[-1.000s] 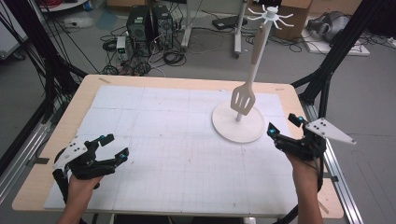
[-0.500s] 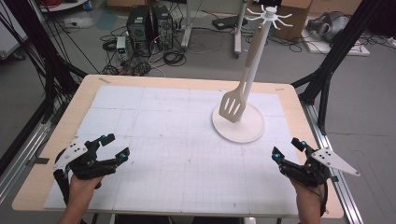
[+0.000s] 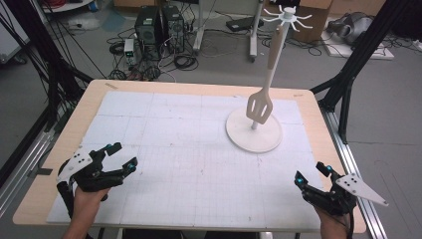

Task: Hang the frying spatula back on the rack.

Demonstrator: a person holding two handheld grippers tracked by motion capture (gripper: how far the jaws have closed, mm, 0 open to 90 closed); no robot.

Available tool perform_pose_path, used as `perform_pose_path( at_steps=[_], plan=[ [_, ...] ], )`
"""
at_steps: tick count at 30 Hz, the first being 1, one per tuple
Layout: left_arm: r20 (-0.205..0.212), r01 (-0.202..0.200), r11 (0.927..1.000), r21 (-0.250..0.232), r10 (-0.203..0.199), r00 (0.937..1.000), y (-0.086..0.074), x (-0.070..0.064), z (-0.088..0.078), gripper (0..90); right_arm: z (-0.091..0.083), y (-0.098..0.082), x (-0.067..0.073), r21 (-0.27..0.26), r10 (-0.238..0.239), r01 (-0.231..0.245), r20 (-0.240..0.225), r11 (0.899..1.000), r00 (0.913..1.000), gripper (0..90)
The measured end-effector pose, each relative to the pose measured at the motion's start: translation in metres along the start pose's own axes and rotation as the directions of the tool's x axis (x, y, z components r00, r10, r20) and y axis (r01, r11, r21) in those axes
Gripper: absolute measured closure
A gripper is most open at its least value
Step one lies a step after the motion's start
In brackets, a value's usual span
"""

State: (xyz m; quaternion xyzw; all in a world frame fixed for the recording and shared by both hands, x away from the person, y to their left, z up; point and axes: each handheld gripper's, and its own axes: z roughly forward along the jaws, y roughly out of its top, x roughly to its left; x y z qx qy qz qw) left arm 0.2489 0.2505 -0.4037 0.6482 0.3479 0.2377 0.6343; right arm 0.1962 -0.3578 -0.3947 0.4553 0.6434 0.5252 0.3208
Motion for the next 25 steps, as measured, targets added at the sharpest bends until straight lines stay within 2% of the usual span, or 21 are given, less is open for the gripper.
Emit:
perform_pose_path(
  at_steps=[9,15,25],
  plan=[
    [0.002,-0.001,1.0000,0.005,0.001,1.0000,-0.0008,-0.0013,-0.0011,18.8,-0.0010,-0.0016,0.0049,0.016,-0.009,0.009,0.001,1.000,1.0000,18.4],
    [0.003,-0.004,0.9999,0.014,0.004,1.0000,-0.0023,-0.0013,-0.0008,18.8,0.0018,-0.0018,0.0050,0.017,0.003,-0.003,0.000,1.000,1.0000,18.5],
    [-0.020,0.003,0.9996,0.028,-0.003,0.9998,-0.0059,0.0001,-0.0013,19.2,0.0036,-0.0025,0.0032,0.018,0.014,-0.014,-0.007,1.000,0.9999,18.5]
  ],
)
